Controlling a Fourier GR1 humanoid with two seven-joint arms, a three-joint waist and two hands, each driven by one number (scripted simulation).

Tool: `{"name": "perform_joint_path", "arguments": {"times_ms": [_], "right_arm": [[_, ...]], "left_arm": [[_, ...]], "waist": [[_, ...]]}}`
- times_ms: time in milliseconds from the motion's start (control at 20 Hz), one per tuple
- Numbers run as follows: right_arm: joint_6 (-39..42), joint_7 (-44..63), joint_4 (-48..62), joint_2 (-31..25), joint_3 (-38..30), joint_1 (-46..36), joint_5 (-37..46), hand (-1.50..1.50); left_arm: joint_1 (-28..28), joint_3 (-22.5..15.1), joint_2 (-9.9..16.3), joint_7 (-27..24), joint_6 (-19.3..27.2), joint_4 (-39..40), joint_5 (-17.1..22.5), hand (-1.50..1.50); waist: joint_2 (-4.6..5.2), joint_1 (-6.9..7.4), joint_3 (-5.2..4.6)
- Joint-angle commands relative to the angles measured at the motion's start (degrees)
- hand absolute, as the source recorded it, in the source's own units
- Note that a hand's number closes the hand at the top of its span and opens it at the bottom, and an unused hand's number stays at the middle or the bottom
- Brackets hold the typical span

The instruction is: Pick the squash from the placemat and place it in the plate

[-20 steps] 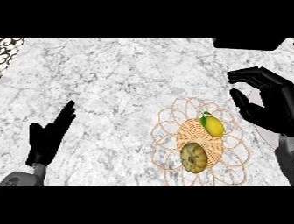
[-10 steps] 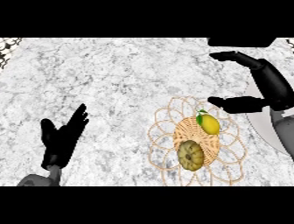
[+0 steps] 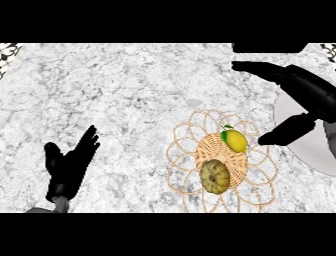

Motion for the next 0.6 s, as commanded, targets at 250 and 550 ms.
{"name": "perform_joint_path", "arguments": {"times_ms": [250,550], "right_arm": [[12.19,16.48,-10.19,-1.53,10.06,-2.99,7.55,-1.50],[12.35,26.95,-15.03,7.57,16.21,0.71,15.26,-1.50]], "left_arm": [[-0.27,-1.11,-2.46,1.47,2.92,-1.65,-2.53,0.00],[0.16,0.59,-1.09,3.44,0.84,-3.63,-2.34,0.00]], "waist": [[0.06,-0.39,0.05],[0.17,-0.23,0.08]]}}
